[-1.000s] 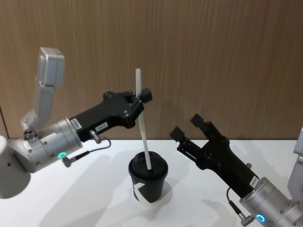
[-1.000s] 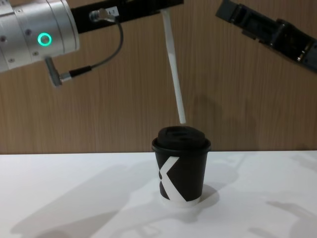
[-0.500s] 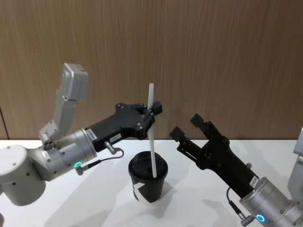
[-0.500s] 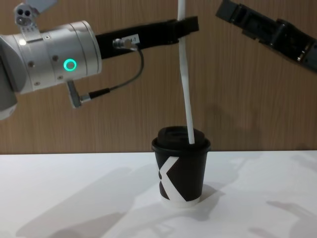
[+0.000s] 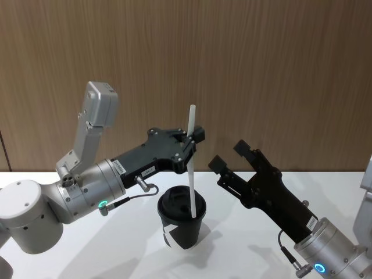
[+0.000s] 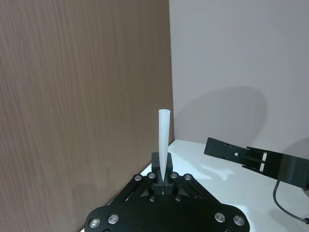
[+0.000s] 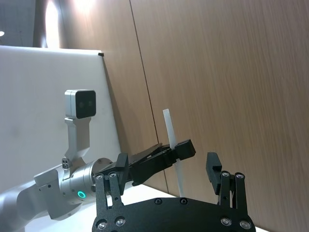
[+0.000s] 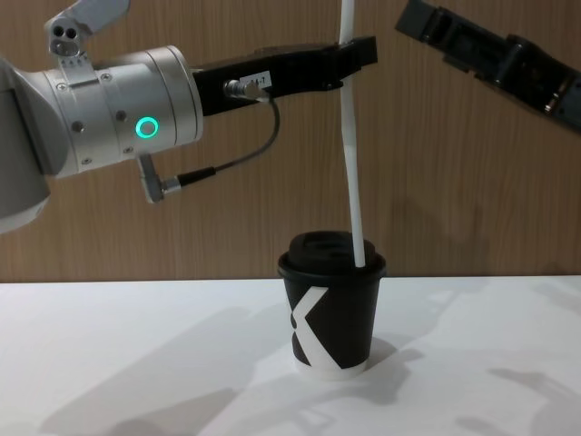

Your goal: Pick up the straw with one hand, pass it to the other hand, and insert it into the cup.

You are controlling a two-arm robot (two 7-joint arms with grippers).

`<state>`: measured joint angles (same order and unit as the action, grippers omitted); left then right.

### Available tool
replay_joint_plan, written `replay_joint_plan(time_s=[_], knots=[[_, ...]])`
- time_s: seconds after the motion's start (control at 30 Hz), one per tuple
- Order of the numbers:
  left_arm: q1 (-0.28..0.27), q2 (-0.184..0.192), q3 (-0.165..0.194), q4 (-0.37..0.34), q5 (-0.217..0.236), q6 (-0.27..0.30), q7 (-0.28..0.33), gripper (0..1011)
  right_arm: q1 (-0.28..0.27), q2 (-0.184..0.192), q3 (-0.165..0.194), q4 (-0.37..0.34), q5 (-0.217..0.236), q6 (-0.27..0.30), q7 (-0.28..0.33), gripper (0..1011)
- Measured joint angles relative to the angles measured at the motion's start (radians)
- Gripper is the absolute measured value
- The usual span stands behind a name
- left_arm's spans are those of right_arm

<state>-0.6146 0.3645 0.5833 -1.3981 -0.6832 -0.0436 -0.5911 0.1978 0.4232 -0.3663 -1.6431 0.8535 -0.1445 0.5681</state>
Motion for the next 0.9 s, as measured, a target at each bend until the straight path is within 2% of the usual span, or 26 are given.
replay_joint_plan(time_s=[0.9], knots=[[0.031, -0.002, -0.038, -0.054, 0.008, 0.001, 0.01, 6, 0.0, 0.0, 0.0, 0.0, 0.0, 0.0, 0.0, 1001]])
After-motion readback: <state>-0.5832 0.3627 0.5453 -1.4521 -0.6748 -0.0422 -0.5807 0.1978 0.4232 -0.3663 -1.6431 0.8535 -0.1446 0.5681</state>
